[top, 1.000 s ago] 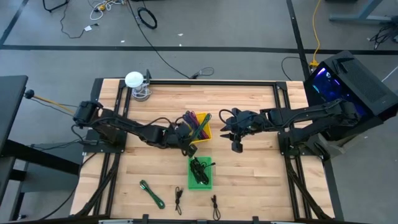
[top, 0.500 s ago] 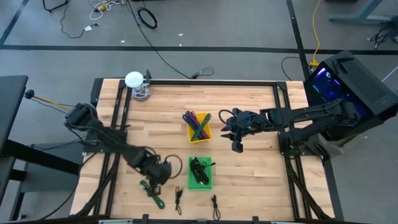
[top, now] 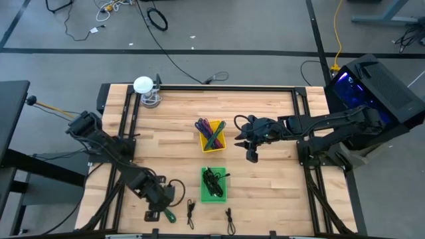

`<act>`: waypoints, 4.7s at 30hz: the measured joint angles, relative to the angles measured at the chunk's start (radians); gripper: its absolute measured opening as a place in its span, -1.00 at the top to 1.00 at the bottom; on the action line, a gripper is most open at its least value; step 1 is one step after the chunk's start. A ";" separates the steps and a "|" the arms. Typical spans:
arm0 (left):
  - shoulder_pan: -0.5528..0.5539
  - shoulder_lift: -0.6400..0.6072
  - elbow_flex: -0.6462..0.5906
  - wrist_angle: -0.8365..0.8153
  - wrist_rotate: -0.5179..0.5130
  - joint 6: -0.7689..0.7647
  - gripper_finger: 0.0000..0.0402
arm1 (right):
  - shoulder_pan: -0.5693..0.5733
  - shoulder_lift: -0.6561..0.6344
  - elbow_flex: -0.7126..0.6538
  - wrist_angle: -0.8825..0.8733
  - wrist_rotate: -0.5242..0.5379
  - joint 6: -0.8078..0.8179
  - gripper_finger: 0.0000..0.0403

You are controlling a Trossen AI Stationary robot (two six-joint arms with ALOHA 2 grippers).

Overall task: Pick & Place USB Port
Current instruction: Put the black and green charger cable into the yellow bin

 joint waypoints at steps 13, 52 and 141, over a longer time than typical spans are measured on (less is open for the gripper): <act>-0.006 0.110 0.000 0.093 0.011 0.159 0.06 | 0.000 0.000 0.000 0.007 0.000 0.033 0.45; 0.077 0.094 -0.004 0.074 -0.450 -0.101 0.88 | 0.000 0.000 0.000 0.027 -0.001 0.016 0.45; 0.830 0.157 -0.003 0.581 -0.327 0.004 0.70 | 0.031 0.000 -0.028 0.038 -0.001 -0.033 0.45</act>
